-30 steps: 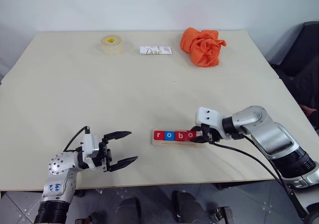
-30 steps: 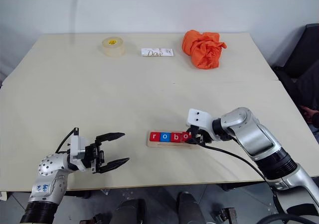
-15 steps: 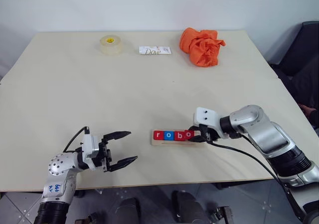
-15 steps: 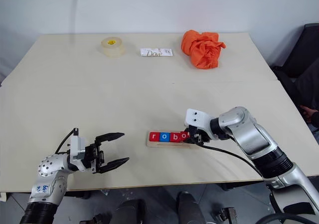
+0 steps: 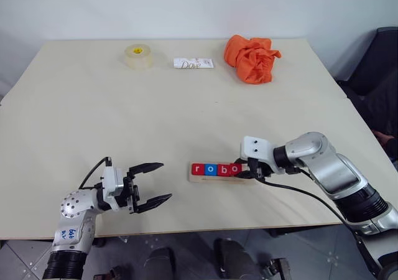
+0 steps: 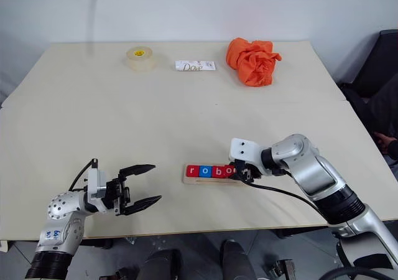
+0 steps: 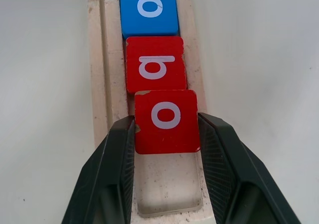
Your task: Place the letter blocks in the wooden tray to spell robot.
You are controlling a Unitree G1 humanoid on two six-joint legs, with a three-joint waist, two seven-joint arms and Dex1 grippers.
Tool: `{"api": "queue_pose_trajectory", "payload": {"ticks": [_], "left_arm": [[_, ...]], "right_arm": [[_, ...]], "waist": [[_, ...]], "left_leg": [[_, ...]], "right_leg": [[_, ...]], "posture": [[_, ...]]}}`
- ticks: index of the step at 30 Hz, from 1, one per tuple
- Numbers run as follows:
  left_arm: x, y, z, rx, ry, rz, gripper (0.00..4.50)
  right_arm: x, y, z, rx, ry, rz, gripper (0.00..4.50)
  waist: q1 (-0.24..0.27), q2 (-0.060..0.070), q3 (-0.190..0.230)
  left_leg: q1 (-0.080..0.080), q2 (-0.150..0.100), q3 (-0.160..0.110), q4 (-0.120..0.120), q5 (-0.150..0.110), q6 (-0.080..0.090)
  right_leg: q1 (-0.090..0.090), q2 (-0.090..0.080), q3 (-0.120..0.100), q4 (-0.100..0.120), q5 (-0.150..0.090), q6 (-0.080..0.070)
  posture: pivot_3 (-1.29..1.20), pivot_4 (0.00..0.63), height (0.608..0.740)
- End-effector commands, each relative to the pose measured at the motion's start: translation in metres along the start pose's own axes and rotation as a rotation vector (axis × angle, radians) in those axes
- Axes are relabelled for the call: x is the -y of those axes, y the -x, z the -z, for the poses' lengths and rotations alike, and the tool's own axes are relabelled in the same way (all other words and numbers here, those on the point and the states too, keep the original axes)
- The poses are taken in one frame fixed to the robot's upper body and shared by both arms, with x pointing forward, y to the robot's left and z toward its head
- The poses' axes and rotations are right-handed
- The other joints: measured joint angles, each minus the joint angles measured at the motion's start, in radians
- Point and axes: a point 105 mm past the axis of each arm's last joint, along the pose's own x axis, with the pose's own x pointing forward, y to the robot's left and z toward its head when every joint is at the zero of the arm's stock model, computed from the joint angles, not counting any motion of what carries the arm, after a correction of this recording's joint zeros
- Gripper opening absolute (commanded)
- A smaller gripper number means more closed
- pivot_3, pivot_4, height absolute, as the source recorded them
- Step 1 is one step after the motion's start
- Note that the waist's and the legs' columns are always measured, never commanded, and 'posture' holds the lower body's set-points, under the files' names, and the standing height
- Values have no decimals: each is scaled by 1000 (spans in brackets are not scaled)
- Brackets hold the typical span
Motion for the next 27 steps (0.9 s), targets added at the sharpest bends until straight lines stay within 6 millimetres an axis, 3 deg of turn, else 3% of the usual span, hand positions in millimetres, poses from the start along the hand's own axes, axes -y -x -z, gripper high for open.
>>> {"api": "queue_pose_trajectory", "payload": {"ticks": [1,24,27], "left_arm": [[-3,-1,-6,8,-38,-1,4500],[-8,-2,-6,8,-42,4,4500],[-8,-2,-6,8,-43,5,4500]], "right_arm": [[-12,-8,8,-32,-20,-67,1446],[-12,-5,10,-18,-45,-68,1446],[-13,-4,8,-11,-44,-73,2453]], "waist": [[0,0,0],[0,0,0],[1,0,0]], "left_leg": [[0,0,0,0,0,0],[0,0,0,0,0,0],[0,0,0,0,0,0]], "right_leg": [[0,0,0,0,0,0],[0,-1,0,-1,0,0],[0,-1,0,-1,0,0]], "posture": [[0,150,740],[0,150,740],[0,150,740]]}}
